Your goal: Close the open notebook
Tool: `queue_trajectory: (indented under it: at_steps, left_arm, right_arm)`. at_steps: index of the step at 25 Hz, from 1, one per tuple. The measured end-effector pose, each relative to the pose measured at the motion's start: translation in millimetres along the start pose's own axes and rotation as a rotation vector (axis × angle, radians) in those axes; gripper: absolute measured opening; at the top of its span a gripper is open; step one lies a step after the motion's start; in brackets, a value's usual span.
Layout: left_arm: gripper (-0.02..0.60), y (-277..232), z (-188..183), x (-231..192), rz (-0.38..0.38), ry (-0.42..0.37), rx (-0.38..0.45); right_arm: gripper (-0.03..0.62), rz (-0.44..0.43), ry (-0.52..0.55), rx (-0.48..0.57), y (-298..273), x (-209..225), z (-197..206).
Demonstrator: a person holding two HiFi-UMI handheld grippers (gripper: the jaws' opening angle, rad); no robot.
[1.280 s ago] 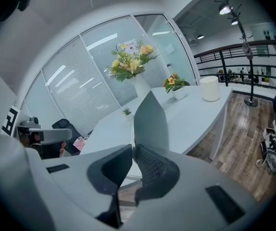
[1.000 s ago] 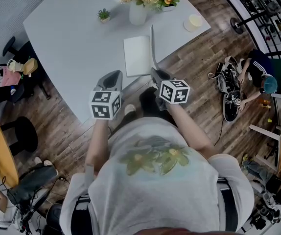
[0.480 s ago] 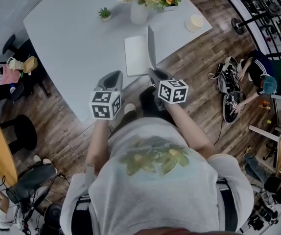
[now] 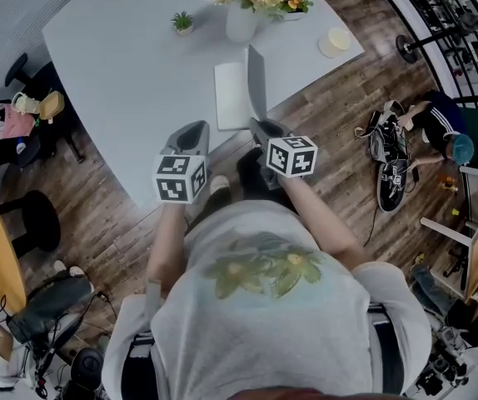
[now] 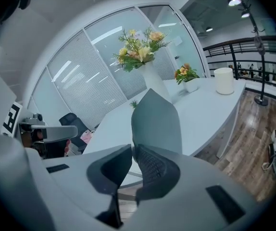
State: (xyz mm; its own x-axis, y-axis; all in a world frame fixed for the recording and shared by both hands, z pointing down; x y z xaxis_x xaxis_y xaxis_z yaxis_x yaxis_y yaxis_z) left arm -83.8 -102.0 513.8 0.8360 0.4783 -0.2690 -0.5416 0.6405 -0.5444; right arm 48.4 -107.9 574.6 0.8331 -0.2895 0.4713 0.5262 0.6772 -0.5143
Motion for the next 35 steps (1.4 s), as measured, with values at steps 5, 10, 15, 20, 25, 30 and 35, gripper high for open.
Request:
queue_trajectory:
  at_steps: [5, 10, 15, 20, 25, 30, 35]
  left_arm:
    - [0.003, -3, 1, -1, -0.002, 0.006, -0.001]
    - [0.003, -1, 1, -3, -0.007, 0.013, -0.004]
    - [0.003, -2, 2, -8, -0.015, 0.023, -0.004]
    - [0.003, -2, 3, -11, -0.020, 0.031, -0.006]
    - [0.003, -2, 4, -15, -0.023, 0.042, -0.009]
    - [0.003, -4, 4, -16, -0.023, 0.047, -0.013]
    - [0.003, -4, 6, -17, -0.027, 0.050, -0.018]
  right_arm:
    - [0.049, -0.010, -0.004, -0.014, -5, -1, 3]
    - [0.051, -0.019, -0.002, -0.033, -9, -6, 6]
    - [0.052, -0.028, 0.005, -0.056, -15, -8, 10]
    - [0.054, -0.032, 0.007, -0.075, -20, -9, 13]
    - [0.055, -0.038, 0.014, -0.099, -25, -12, 17]
    - [0.055, -0.044, 0.017, -0.118, -30, -13, 19]
    - [0.057, -0.052, 0.019, -0.140, -34, -14, 22]
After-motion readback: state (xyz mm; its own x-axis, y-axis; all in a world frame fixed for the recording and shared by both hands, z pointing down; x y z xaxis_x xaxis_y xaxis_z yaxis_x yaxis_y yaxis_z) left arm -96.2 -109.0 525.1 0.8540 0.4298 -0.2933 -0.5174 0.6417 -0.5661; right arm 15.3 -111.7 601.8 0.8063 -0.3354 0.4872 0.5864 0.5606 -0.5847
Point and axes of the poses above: the fingertips, and each gripper's own axes: y backward along the fingers, x to its right, z out of its underside, the point moved 1 cm from there along y, backward along the fingers, and after that the axes turned 1 degree about x, right-handed, at the moved point
